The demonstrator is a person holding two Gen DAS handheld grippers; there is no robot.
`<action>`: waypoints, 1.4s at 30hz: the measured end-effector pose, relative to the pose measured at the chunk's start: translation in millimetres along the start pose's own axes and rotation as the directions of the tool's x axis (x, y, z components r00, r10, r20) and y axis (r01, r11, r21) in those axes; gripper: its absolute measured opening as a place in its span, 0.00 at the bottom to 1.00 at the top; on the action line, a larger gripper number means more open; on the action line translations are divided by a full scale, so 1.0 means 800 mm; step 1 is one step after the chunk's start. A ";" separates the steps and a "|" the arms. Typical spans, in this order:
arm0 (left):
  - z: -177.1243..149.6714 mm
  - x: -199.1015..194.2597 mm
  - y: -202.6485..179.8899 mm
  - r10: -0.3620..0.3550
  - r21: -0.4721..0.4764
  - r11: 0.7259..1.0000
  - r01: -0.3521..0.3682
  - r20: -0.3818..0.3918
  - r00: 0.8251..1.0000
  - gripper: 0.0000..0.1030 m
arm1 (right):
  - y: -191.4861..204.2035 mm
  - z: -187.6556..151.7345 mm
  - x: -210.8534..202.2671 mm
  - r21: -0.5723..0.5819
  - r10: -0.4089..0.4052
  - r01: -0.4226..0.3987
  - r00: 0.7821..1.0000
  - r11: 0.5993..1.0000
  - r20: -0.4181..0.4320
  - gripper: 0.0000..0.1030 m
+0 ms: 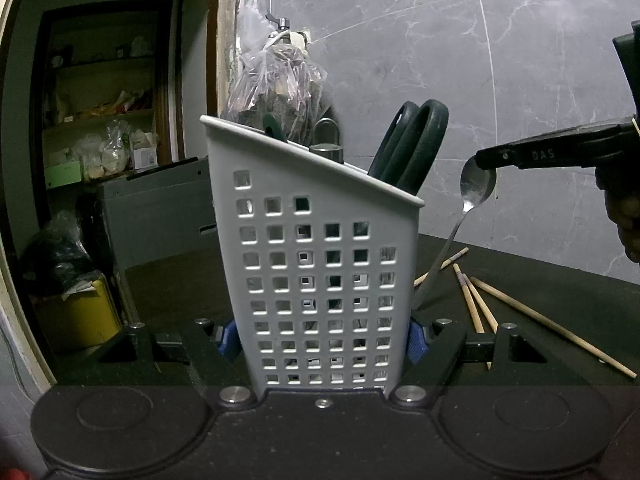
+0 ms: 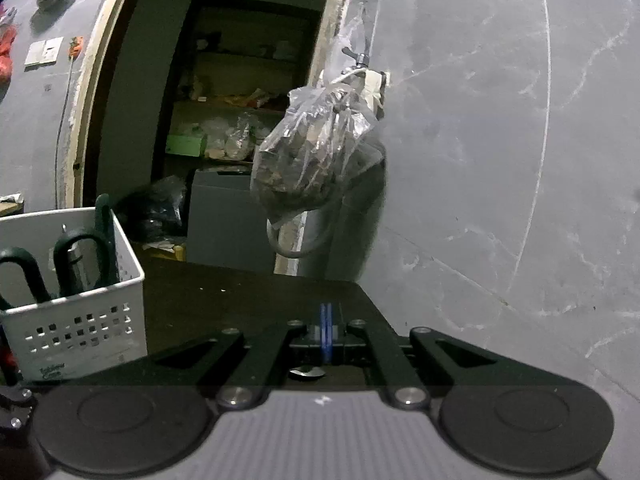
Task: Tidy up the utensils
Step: 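Lift the silver spoon and carry it over the white basket, then lower the spoon into the basket and open the right tool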
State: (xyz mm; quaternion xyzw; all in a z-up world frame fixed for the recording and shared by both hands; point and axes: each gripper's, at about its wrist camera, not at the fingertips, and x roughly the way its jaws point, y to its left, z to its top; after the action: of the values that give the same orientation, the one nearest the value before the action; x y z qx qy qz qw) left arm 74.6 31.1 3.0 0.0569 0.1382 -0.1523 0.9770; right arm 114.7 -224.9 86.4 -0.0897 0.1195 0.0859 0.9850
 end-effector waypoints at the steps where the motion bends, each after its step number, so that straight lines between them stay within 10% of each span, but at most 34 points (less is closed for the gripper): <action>1: 0.000 0.000 0.000 0.000 0.000 1.000 0.000 0.000 1.000 0.74 | 0.002 0.001 -0.001 -0.006 -0.001 0.001 1.000 1.000 0.005 0.01; 14: 0.000 0.000 0.000 0.001 0.001 1.000 -0.001 0.000 1.000 0.74 | 0.020 0.040 -0.027 -0.094 0.014 -0.002 0.991 0.996 0.130 0.01; 28: 0.000 0.000 0.000 0.000 0.000 1.000 0.000 0.000 1.000 0.74 | 0.045 0.138 -0.061 -0.233 0.077 0.012 0.926 0.972 0.370 0.01; 42: 0.000 0.000 0.000 0.000 0.000 1.000 0.000 0.000 1.000 0.74 | 0.087 0.117 -0.046 -0.286 0.223 -0.142 0.936 0.948 0.273 0.01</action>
State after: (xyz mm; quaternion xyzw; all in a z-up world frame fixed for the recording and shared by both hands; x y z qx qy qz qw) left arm 74.6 31.5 3.0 0.0567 0.1381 -0.1523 0.9770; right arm 86.4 -144.1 174.2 -0.1932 -0.0370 0.2056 0.9587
